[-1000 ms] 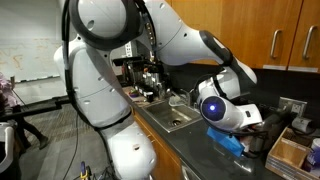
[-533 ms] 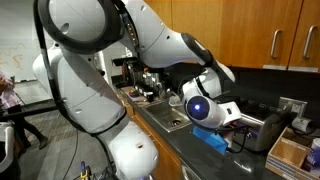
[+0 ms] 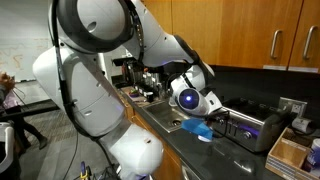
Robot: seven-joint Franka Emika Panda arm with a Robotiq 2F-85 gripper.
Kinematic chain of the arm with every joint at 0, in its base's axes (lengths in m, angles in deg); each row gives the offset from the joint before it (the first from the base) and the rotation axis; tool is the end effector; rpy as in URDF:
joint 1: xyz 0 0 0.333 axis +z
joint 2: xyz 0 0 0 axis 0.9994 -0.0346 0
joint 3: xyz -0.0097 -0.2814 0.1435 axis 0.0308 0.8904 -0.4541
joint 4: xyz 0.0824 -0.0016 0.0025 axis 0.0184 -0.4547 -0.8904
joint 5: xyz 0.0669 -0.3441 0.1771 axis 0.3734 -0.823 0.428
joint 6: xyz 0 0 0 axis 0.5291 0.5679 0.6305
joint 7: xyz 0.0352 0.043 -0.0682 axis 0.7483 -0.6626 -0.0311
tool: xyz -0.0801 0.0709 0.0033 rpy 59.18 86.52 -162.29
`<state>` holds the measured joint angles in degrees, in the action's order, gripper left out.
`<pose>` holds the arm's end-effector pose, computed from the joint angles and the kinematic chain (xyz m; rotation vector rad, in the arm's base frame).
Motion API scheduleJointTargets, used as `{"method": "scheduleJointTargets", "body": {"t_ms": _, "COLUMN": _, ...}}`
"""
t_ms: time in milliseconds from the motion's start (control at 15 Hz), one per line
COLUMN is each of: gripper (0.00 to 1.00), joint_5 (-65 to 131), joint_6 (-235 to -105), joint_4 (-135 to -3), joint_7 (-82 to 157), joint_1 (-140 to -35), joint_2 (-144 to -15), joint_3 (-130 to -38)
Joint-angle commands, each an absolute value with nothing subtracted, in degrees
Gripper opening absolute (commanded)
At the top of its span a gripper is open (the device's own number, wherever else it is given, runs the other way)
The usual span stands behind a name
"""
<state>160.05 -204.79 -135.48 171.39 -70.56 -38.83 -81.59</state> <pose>0.3397 0.0139 0.3262 -2.5903 -0.4405 -1.2405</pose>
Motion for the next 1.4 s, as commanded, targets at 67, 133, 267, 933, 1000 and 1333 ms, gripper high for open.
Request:
{"method": "scheduleJointTargets", "body": {"t_ms": 67, "gripper": 0.56, "joint_5": 160.4, "joint_6": -208.5, "joint_4": -135.5, "joint_7": 170.2, "joint_1": -64.8, "joint_2": -37.7, "joint_3": -82.7}}
{"method": "scheduleJointTargets", "body": {"t_ms": 133, "gripper": 0.56, "joint_5": 160.4, "joint_6": -208.9, "joint_4": -135.5, "joint_7": 170.0, "joint_1": -63.6, "joint_2": -37.6, "joint_3": -82.6}}
{"method": "scheduleJointTargets", "body": {"t_ms": 267, "gripper": 0.56, "joint_5": 160.6, "joint_6": -209.5, "joint_4": -135.5, "joint_7": 170.2, "joint_1": -62.4, "joint_2": -37.6, "joint_3": -82.8}}
{"method": "scheduleJointTargets", "body": {"t_ms": 933, "gripper": 0.56, "joint_5": 155.0, "joint_6": -205.0, "joint_4": -131.6, "joint_7": 159.1, "joint_1": -59.4, "joint_2": -42.2, "joint_3": -83.6}}
{"method": "scheduleJointTargets", "body": {"t_ms": 1000, "gripper": 0.56, "joint_5": 155.2, "joint_6": -204.2, "joint_4": -130.6, "joint_7": 158.4, "joint_1": -59.1, "joint_2": -42.6, "joint_3": -83.6}}
{"method": "scheduleJointTargets", "body": {"t_ms": 1333, "gripper": 0.56, "joint_5": 154.6, "joint_6": -201.1, "joint_4": -126.9, "joint_7": 155.2, "joint_1": -59.2, "joint_2": -46.2, "joint_3": -83.0}}
